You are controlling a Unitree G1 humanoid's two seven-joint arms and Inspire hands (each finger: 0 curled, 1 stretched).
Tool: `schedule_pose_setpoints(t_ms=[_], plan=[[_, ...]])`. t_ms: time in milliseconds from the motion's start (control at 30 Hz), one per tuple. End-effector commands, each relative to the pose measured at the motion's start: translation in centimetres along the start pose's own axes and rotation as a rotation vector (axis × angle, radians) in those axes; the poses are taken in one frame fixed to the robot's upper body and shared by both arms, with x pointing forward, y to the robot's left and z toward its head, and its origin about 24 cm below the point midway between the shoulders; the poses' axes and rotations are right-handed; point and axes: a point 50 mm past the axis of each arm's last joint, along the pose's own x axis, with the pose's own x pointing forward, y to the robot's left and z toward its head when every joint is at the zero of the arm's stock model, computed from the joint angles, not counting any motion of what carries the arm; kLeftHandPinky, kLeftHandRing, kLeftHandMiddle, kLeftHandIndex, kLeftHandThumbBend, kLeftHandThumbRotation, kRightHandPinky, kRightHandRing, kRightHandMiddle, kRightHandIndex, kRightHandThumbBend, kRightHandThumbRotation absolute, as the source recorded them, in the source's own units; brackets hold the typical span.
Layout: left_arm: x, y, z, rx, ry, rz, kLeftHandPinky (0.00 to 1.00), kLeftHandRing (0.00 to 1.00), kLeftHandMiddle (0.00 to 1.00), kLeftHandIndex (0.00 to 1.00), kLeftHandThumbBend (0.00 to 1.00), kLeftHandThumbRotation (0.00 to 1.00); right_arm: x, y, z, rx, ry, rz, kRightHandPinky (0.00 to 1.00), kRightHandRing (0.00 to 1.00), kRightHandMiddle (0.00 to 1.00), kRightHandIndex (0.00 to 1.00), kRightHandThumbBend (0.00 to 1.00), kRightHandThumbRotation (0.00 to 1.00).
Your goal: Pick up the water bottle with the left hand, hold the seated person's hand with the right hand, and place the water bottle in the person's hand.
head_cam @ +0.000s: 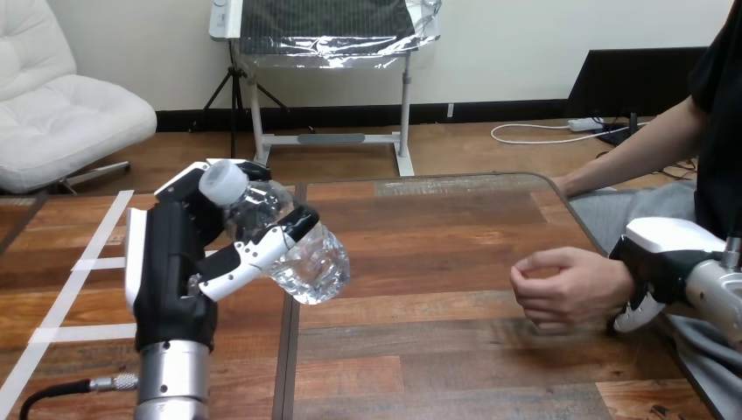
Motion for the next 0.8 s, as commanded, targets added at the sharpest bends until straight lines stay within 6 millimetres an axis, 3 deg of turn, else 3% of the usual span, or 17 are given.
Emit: schedule_pose_setpoints(t_ms=[0,767], plan=[[2.4,-1.7,2.8,-0.023,-0.148,-0.048,0.44,0.43,0.45,0.48,0.66,0.00,-0.7,-4.2,0.4,0.012,-0.032,-0.127,0.15,0.26,0.40,0.46,0.65,0.00],[4.1,-4.1,3.6,0.028,-0.167,-0.110,0.41,0.41,0.44,0.46,0.66,0.00,-3.5,-7.3,2.3,-0.024,-0.092,-0.212,0.17,0.28,0.40,0.47,0.69,0.00]])
